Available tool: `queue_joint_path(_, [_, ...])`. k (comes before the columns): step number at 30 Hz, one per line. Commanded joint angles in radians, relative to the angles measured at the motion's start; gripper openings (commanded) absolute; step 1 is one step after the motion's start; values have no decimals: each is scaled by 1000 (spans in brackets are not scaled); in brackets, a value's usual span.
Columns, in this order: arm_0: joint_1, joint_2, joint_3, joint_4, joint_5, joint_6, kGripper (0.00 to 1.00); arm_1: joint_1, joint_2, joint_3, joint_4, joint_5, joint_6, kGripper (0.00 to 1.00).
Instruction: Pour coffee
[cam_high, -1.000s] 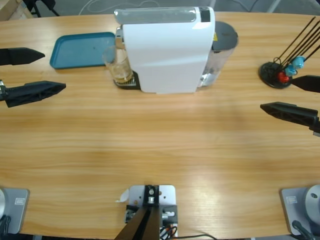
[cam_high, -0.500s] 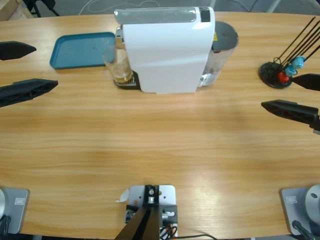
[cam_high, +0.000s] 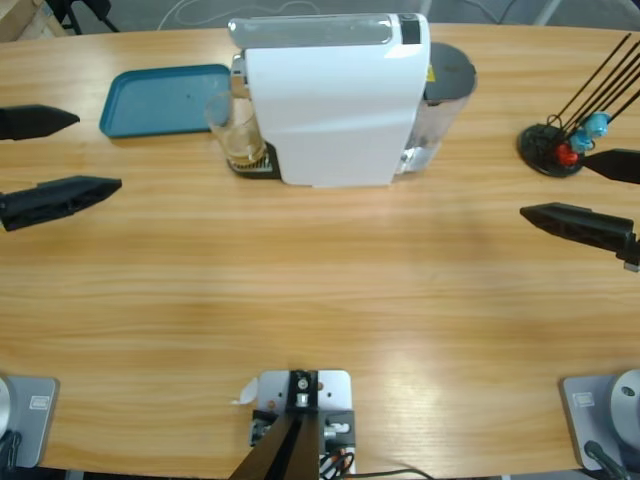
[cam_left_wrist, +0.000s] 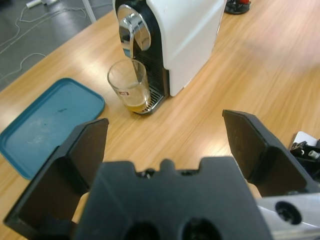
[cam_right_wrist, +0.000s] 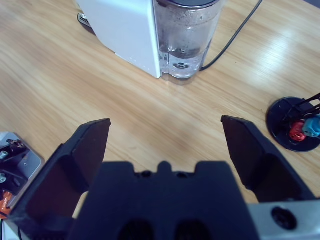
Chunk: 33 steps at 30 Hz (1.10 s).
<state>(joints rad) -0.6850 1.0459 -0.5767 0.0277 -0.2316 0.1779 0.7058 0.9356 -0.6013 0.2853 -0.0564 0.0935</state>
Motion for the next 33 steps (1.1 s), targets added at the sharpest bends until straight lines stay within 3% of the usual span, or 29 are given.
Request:
queue_joint_path(1, [7,16,39,-56,40,3,1000,12,-3,41,-13,-13,-3,1000])
queue_joint_path(8, [8,22,65,-74,-18,12,1000,12,34,47,-23,-17,-47,996])
queue_joint_path(11, [78,49,68,-78,-39,70,1000,12,31,47,-23,-15,-47,1000])
queue_joint_path(14, [165,137,46,-99,-145,157,1000,12,45,47,-25,-15,-47,1000])
queue_joint_path(19, [232,297,-9,-107,-244,261,1000,12,51,44,-25,-4,-46,998])
queue_joint_path(33, [246,591,-43,-365,-295,339,1000,12,81,43,-28,3,-37,987])
